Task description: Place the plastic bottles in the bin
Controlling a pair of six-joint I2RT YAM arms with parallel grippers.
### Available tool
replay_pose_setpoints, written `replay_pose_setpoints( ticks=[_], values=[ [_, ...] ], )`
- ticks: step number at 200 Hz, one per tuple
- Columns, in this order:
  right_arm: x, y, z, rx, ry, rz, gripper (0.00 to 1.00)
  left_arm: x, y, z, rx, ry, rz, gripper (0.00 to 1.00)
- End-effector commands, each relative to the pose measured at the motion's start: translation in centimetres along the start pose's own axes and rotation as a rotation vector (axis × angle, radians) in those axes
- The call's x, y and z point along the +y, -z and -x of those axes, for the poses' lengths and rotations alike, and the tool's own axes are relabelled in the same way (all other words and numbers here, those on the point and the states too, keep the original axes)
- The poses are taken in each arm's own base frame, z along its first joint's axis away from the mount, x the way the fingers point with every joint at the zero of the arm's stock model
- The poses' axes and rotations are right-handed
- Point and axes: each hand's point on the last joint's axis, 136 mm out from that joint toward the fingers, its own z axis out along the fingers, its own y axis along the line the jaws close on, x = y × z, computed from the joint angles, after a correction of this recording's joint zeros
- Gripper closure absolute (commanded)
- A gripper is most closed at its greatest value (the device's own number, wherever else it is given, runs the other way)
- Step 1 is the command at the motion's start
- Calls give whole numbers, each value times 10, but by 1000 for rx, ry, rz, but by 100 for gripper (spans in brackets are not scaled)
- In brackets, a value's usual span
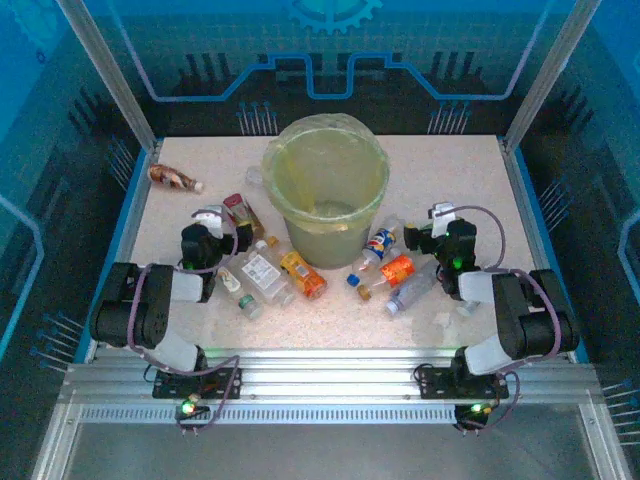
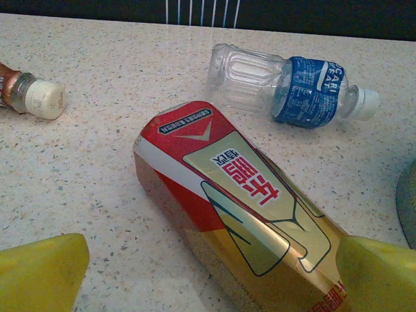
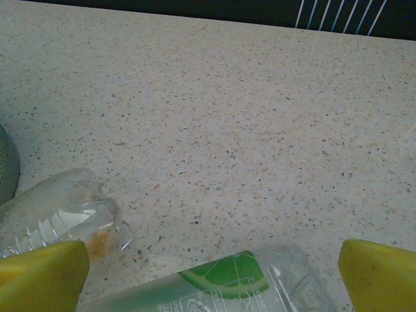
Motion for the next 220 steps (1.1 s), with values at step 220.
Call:
replay_pose_setpoints(
  ticks=[220],
  values=[
    [-3,-3,6,-12,3,0,0,5,2,10,-34,15,20,1]
  ],
)
